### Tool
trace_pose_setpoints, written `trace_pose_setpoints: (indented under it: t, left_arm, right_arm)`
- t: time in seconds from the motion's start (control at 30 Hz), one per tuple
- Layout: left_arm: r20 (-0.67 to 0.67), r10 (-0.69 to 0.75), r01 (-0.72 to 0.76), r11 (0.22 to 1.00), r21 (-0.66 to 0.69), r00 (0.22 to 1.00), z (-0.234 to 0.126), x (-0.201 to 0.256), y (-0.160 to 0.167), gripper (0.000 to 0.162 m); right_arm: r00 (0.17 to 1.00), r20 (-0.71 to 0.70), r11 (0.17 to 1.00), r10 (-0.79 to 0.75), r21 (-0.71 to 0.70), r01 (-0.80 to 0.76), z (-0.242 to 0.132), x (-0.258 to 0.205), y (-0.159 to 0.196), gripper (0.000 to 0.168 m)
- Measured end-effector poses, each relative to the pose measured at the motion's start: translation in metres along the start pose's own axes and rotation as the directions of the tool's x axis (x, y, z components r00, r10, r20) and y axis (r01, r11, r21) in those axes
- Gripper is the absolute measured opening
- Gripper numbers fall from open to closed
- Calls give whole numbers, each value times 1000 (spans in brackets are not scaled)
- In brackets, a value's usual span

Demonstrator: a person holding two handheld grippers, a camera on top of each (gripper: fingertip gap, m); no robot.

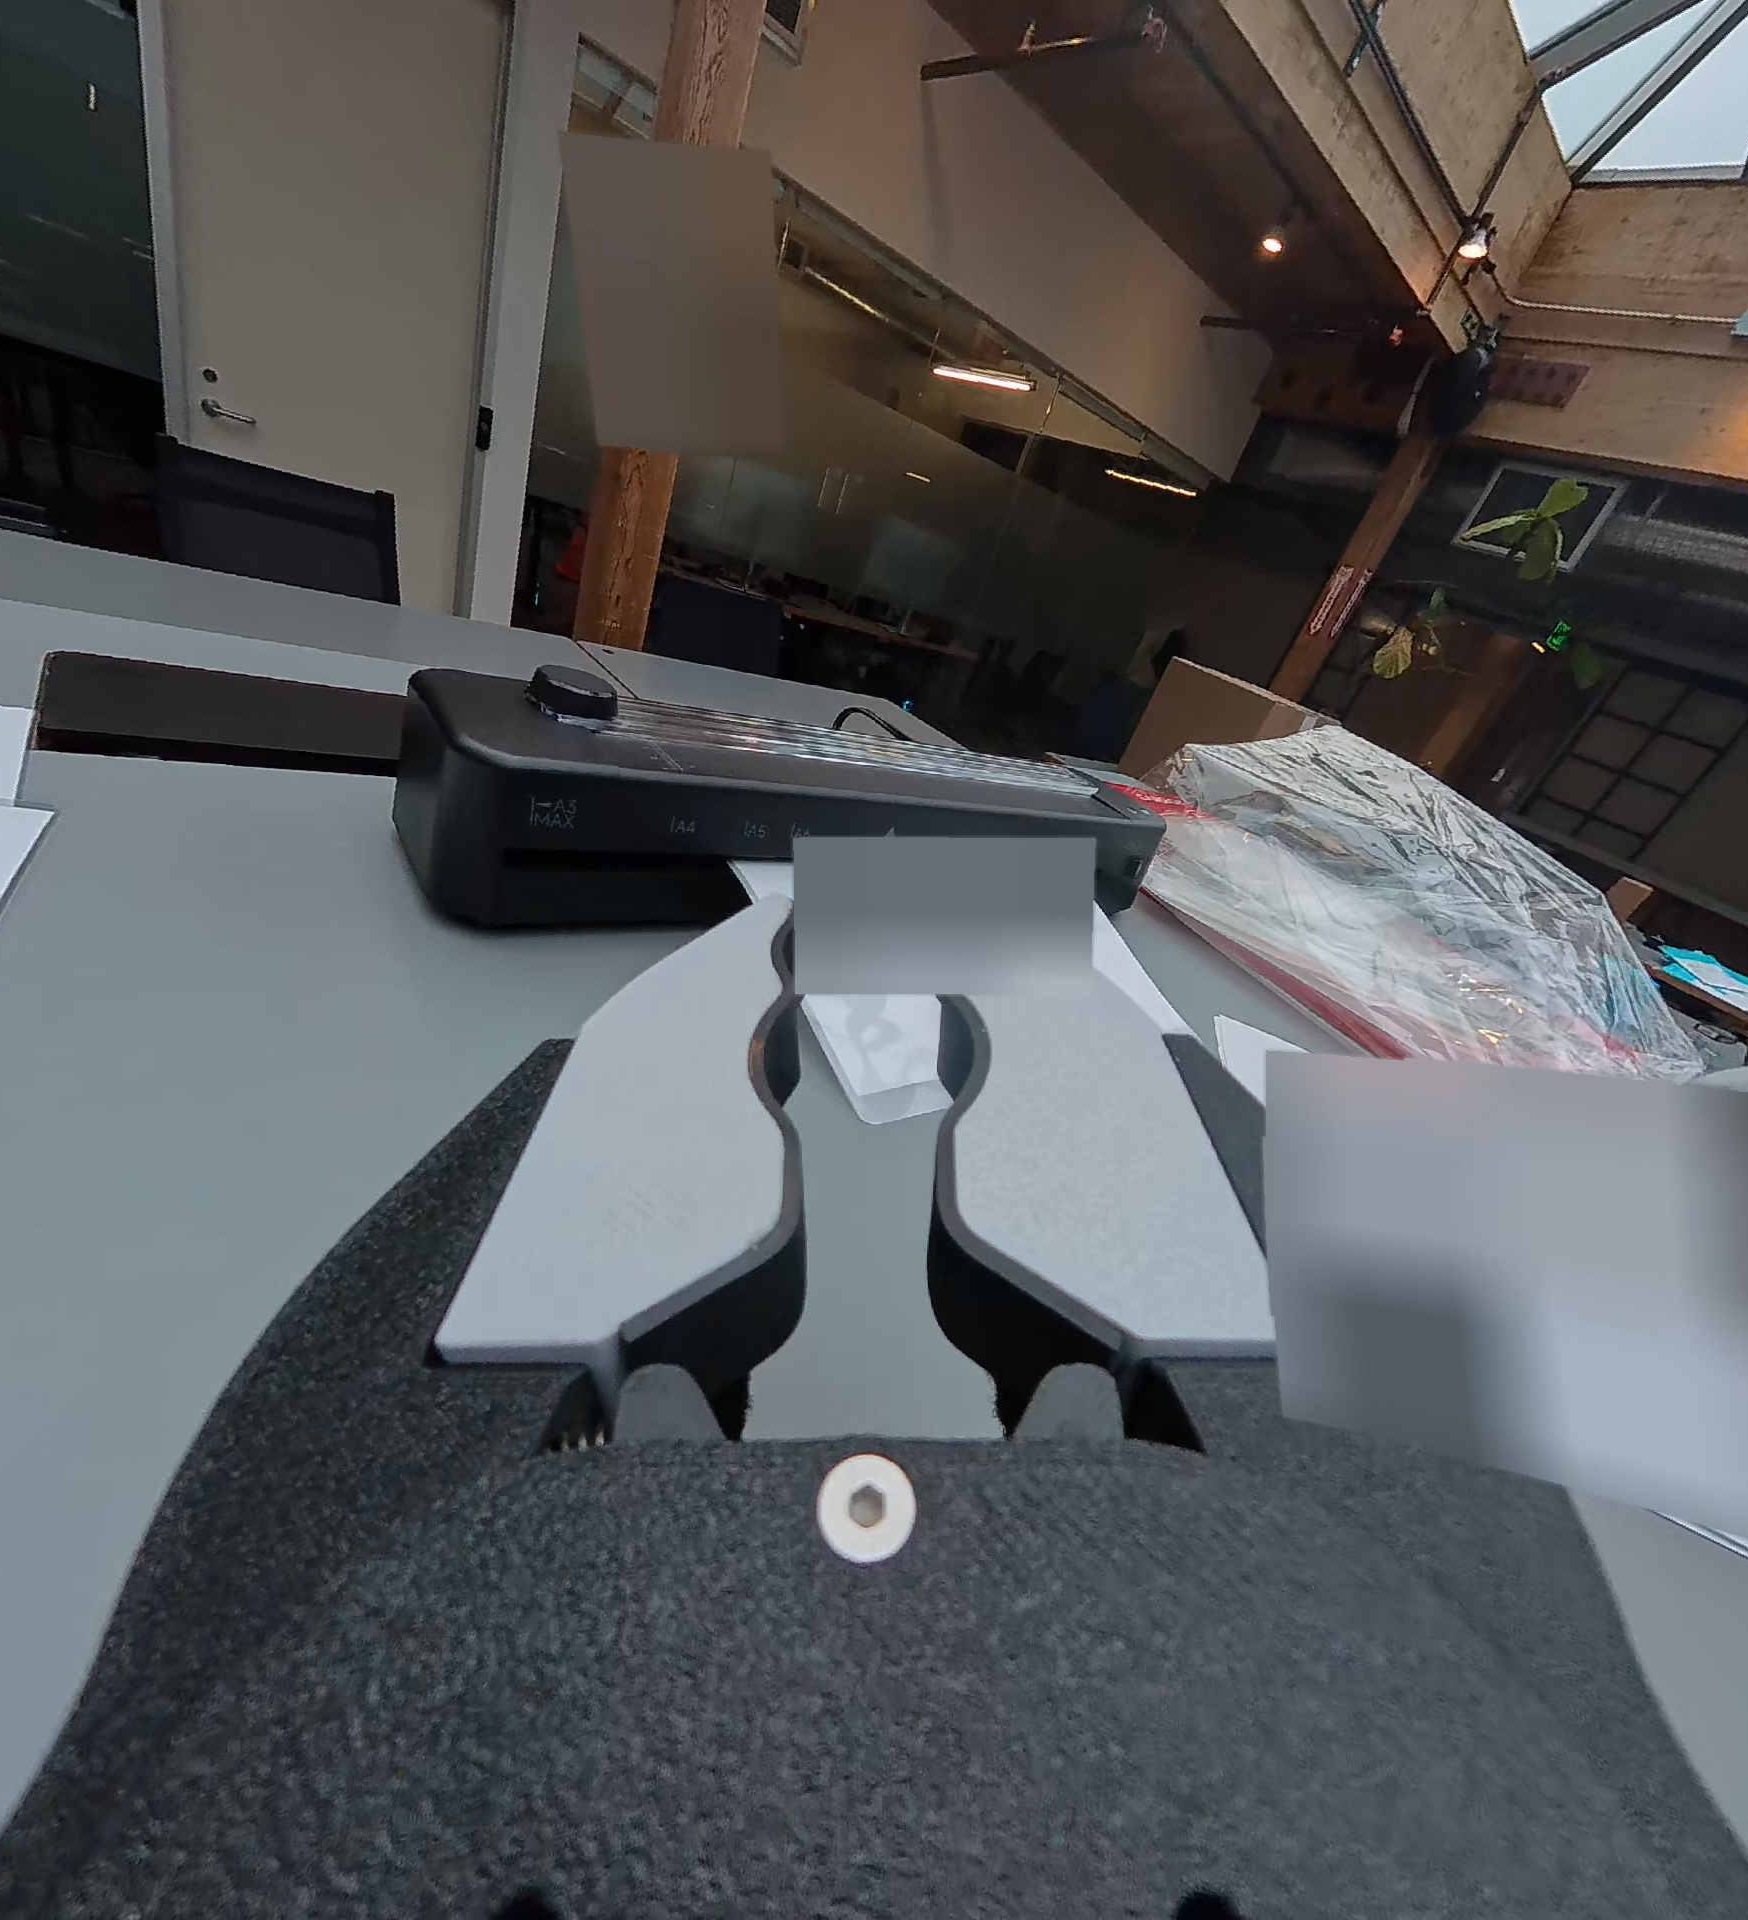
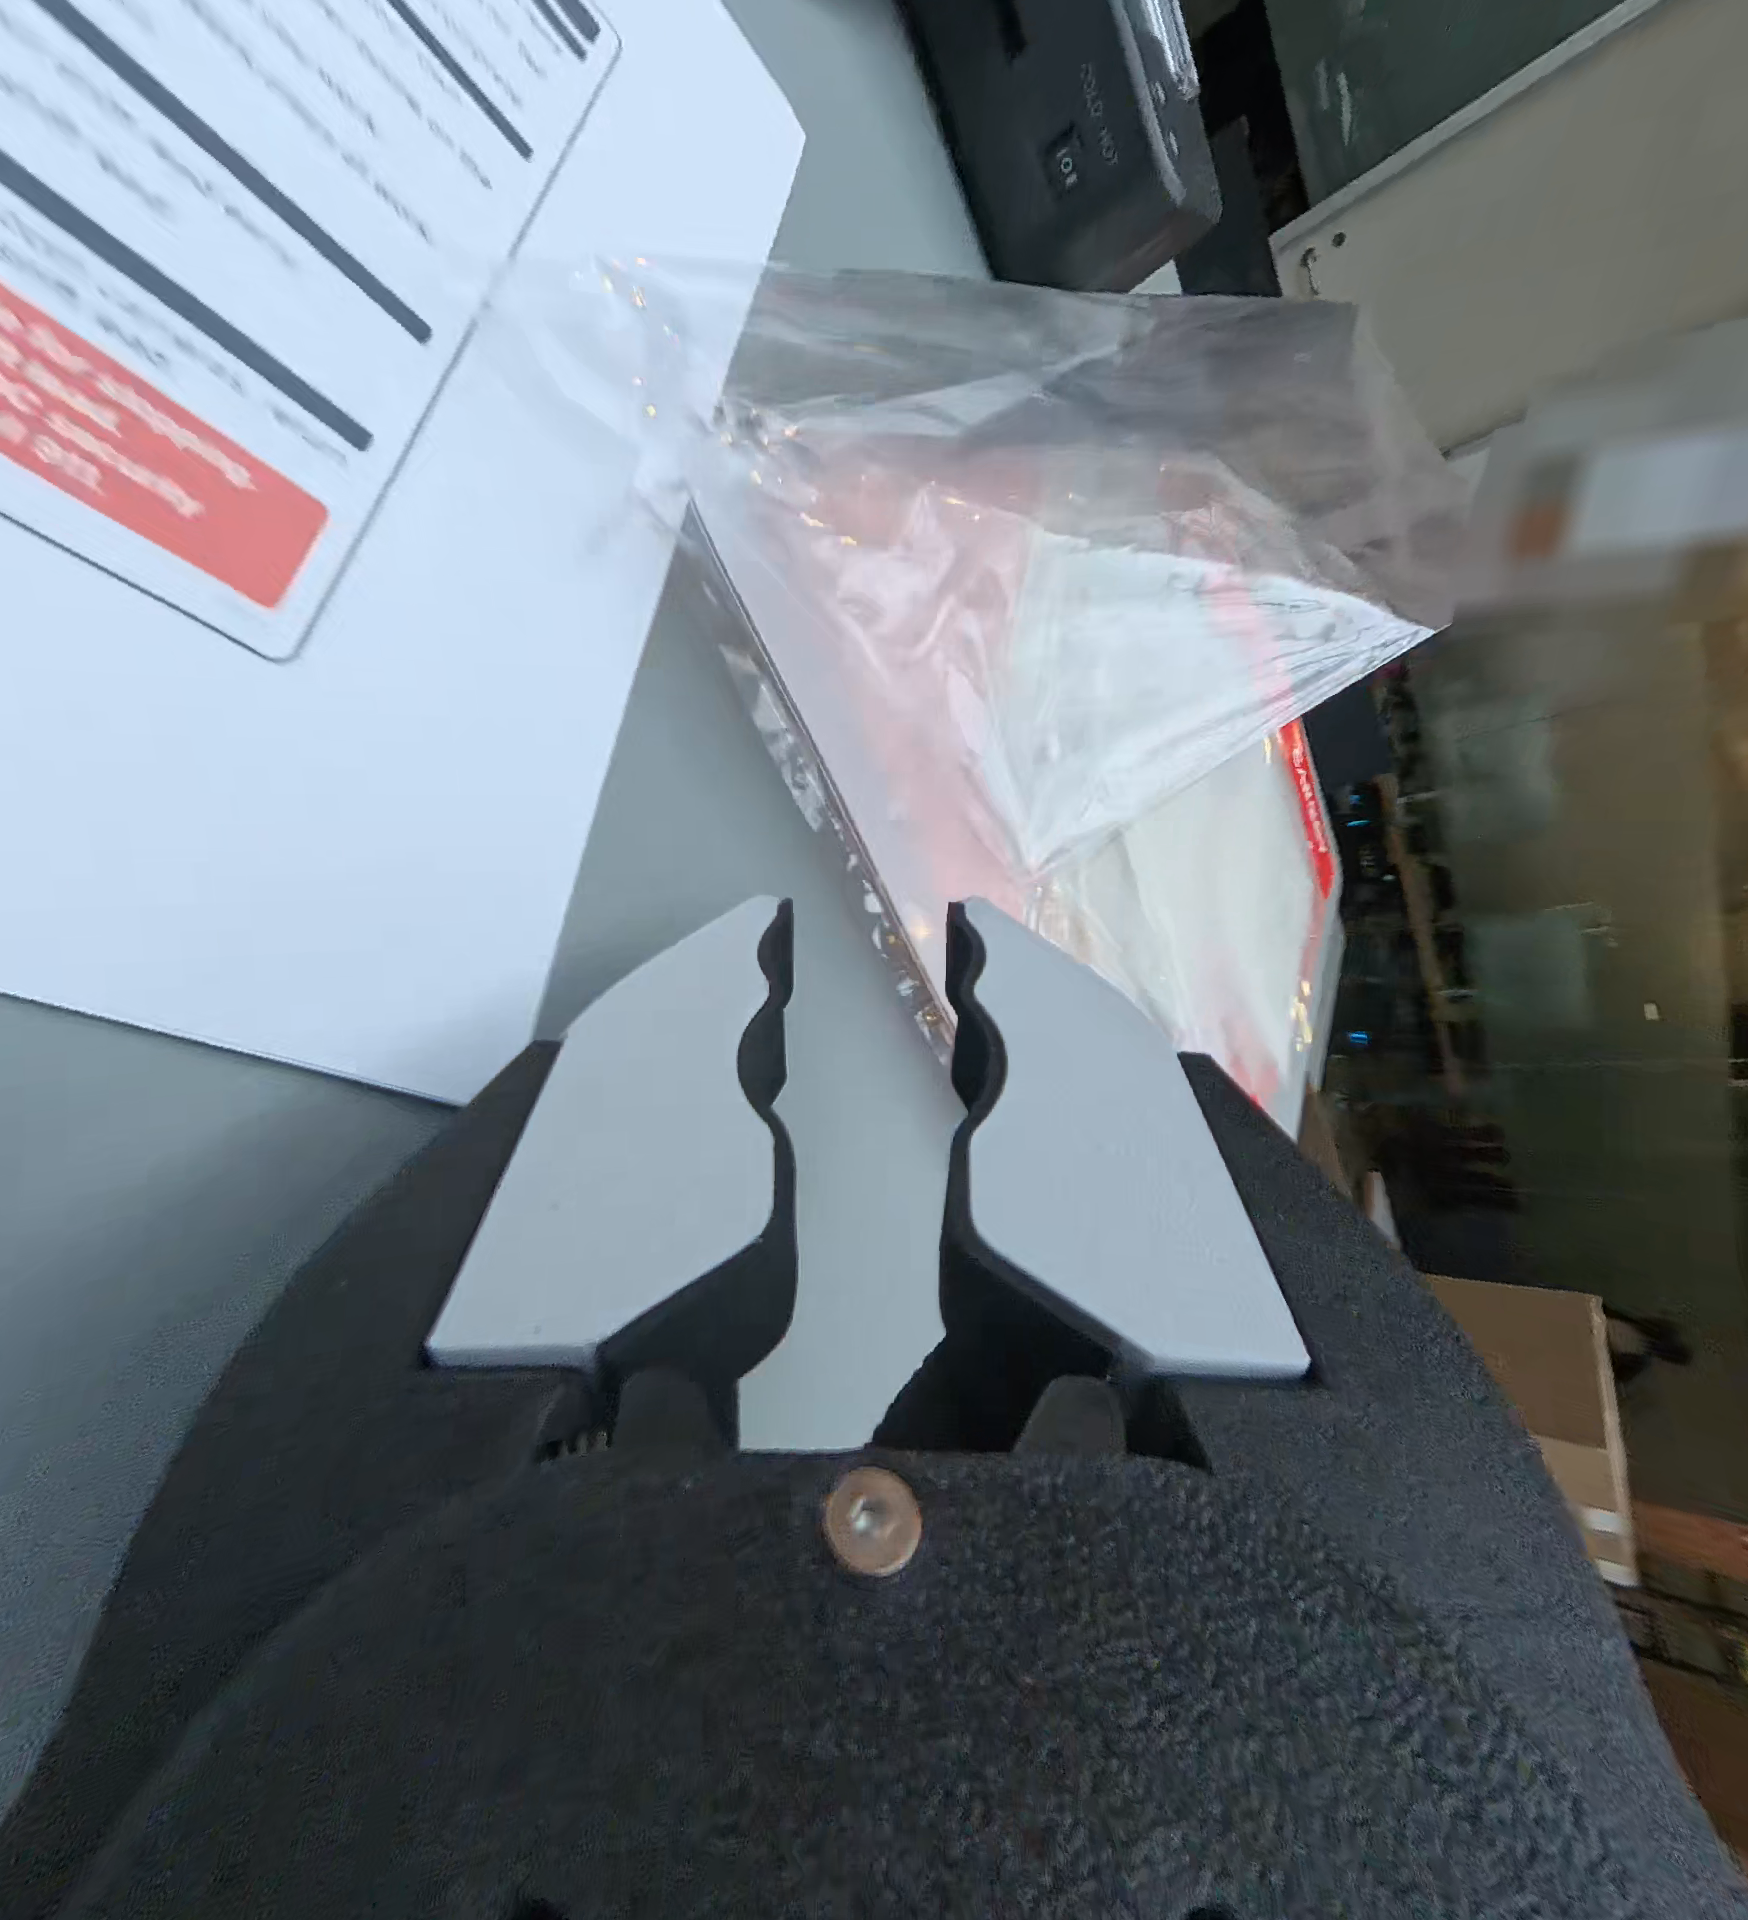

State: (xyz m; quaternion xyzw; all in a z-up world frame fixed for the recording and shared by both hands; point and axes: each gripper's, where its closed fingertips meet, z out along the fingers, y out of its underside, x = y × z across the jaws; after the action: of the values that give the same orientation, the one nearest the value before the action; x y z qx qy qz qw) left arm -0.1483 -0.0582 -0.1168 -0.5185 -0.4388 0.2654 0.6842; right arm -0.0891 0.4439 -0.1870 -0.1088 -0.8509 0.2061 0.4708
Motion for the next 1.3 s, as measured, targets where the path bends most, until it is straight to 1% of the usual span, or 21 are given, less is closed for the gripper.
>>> trace_pose_setpoints:
  t: [0.07, 0.17, 0.27, 0.33, 0.37, 0.43, 0.47, 0.73, 1.0, 1.07, 1.1, 1.17, 1.3]
  left_arm:
    - [1, 1, -1, 1000, 7, 1000, -1, 0, -1, 22]
    - [-3, -1, 1, 1000, 16, 1000, -2, 1, -2, 22]
    - [-13, -6, 6, 1000, 22, 1000, -3, 2, -3, 22]
    - [-19, -9, 9, 1000, 27, 1000, -4, 2, -3, 22]
    - [-20, -11, 12, 1000, 28, 1000, -5, 2, -4, 22]
    - [-23, -15, 15, 1000, 26, 1000, -5, 3, -3, 22]
    - [-22, -14, 15, 1000, 27, 1000, -6, 3, -3, 22]
    - [-24, -15, 16, 1000, 17, 1000, -5, 3, -2, 22]
    - [-28, -16, 17, 1000, 24, 999, -7, 4, -3, 22]
    - [-31, -20, 21, 999, 25, 999, -8, 5, -3, 22]
    - [-30, -20, 21, 999, 28, 999, -8, 5, -4, 22]
    - [-33, -23, 24, 999, 33, 999, -9, 5, -4, 22]
    - [-33, -24, 25, 999, 34, 999, -9, 5, -4, 22]
  right_arm:
    - [997, -14, 997, -75, -26, 75, 5, 5, 5, 29]
    - [983, 4, 979, -184, -87, 184, 17, 7, 13, 32]
    - [967, 51, 956, -251, -141, 256, 29, 5, 21, 36]
    - [959, 46, 945, -280, -161, 284, 36, 8, 23, 35]
    - [956, 44, 940, -290, -175, 293, 39, 10, 24, 32]
    - [949, 34, 927, -313, -205, 313, 44, 13, 26, 9]
    - [948, 27, 925, -318, -212, 316, 46, 16, 26, 0]
    - [966, 76, 937, -248, -234, 259, 52, 17, 30, 0]
    - [978, 35, 940, -204, -273, 206, 59, 22, 30, 0]
    - [981, -11, 941, -193, -287, 181, 62, 30, 30, 0]
    - [976, -60, 928, -210, -327, 179, 65, 41, 35, 0]
    - [972, -71, 898, -224, -402, 178, 72, 53, 52, 0]
    - [976, -42, 889, -215, -422, 178, 77, 57, 59, 0]
